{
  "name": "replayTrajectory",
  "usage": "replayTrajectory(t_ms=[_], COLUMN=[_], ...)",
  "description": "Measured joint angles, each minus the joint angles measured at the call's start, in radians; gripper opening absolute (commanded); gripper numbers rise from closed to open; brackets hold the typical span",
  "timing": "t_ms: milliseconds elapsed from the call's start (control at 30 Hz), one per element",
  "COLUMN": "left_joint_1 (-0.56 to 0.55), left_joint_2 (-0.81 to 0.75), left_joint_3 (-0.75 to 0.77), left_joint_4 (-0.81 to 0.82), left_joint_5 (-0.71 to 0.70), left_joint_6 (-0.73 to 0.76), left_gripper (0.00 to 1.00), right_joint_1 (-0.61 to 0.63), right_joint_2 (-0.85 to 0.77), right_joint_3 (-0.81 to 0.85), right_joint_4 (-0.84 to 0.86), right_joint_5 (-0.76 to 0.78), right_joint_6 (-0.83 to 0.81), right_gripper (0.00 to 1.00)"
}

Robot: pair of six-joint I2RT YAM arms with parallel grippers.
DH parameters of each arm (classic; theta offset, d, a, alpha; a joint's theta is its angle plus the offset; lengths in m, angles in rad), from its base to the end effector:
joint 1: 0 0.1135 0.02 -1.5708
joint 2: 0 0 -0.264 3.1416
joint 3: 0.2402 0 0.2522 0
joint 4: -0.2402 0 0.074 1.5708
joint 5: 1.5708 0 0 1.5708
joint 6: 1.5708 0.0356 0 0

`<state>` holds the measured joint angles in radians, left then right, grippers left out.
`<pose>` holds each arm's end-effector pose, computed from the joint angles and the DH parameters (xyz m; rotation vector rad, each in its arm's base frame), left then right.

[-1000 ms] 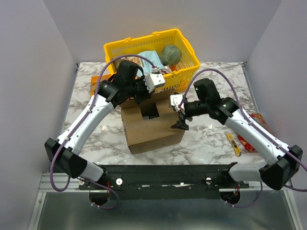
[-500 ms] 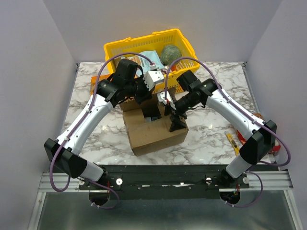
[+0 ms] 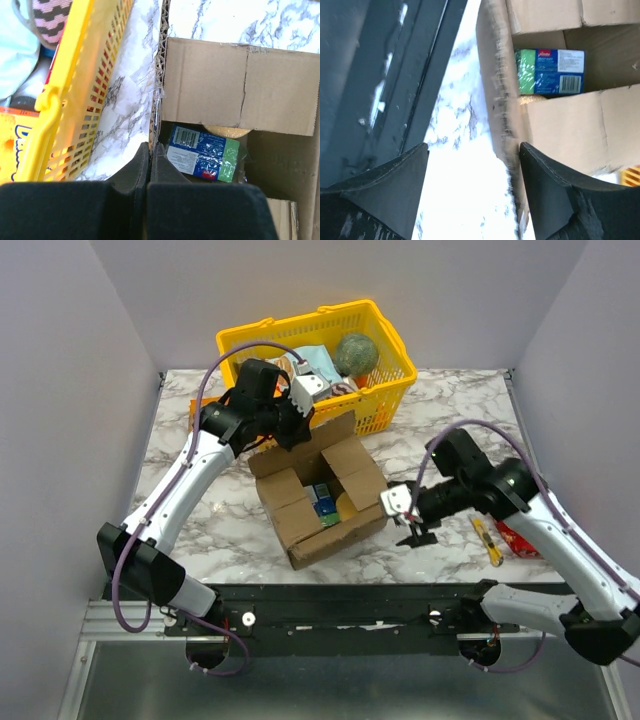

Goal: Unpack the express box

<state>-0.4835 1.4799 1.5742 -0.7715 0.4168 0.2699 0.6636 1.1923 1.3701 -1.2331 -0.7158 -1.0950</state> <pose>0.2742 -0.1603 0.3924 1.0312 1.9920 -0.5832 0.1453 0.1432 0.3734 -1.9973 1.3467 0.7406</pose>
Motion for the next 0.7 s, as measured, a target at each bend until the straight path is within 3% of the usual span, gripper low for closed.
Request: replayTrajectory(t_ms=[167,300,600,700], left_joint_1=[0.037,0.071,0.122,0.121], left_joint_2=[0.000,0.000,-0.010,-0.023], left_joint_3=[-0.006,-0.026,-0.111,-0.134], left_joint_4=[0.014,0.046,0.175,0.201], left_joint_5=[0.022,0.073,0.196,0.201], left_joint_6=[-0.069,-0.125,-0.220,-0.232], left_gripper=[0.00,0.00,0.00,0.00], right_joint_1=[0.018,0.024,0.029,0.031], right_joint_2=[-0.245,-0.341,-0.190,-0.198], right_joint_3=[-0.255,-0.409,-0.575,-0.589], right_joint_4=[0.110,0.195,0.548,0.563], right_joint_5=[0.084,0.143,0.219,0.233], right_joint_6=[-0.058,-0.099,0.079,0.136], right_gripper=[0.85,0.88,0.88,0.88])
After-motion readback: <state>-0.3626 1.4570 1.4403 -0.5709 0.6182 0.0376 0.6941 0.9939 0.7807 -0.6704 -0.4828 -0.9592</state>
